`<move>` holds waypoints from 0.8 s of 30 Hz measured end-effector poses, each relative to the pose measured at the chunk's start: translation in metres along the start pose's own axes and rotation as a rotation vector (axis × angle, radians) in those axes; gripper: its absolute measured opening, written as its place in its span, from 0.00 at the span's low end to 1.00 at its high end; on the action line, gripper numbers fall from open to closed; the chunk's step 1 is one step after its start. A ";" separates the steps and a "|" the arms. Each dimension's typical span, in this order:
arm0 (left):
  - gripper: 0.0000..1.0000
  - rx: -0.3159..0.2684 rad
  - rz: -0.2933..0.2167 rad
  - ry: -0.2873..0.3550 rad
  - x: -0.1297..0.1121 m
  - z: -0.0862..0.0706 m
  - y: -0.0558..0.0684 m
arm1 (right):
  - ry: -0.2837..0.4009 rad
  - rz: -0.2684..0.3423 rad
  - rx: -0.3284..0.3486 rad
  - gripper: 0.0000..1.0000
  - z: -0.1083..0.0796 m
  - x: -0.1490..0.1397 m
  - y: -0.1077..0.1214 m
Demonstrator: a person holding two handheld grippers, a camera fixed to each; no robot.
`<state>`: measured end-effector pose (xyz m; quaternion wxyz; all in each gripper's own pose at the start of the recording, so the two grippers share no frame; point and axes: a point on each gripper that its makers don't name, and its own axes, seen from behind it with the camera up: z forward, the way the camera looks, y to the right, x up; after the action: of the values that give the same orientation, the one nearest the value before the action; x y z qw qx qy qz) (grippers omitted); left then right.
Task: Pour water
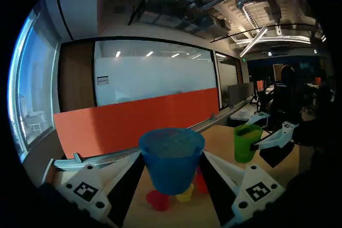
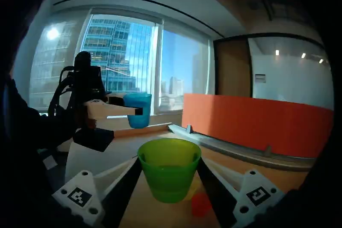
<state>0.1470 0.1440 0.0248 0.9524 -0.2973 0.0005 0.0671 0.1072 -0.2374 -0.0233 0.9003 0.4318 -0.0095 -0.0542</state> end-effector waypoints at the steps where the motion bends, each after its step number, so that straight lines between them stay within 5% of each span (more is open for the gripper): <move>1: 0.83 -0.003 -0.005 -0.005 -0.003 0.000 0.001 | -0.002 0.001 -0.005 0.89 -0.002 -0.001 0.002; 12: 0.83 -0.034 -0.052 -0.058 -0.036 -0.001 0.012 | -0.015 0.022 -0.056 0.89 -0.020 -0.008 0.023; 24: 0.83 -0.051 -0.045 -0.113 -0.062 0.001 0.015 | -0.050 0.021 -0.063 0.89 -0.028 -0.018 0.032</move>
<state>0.0831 0.1488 0.0199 0.9443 -0.3171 -0.0617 0.0622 0.0938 -0.1940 -0.0159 0.9134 0.4018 -0.0348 -0.0555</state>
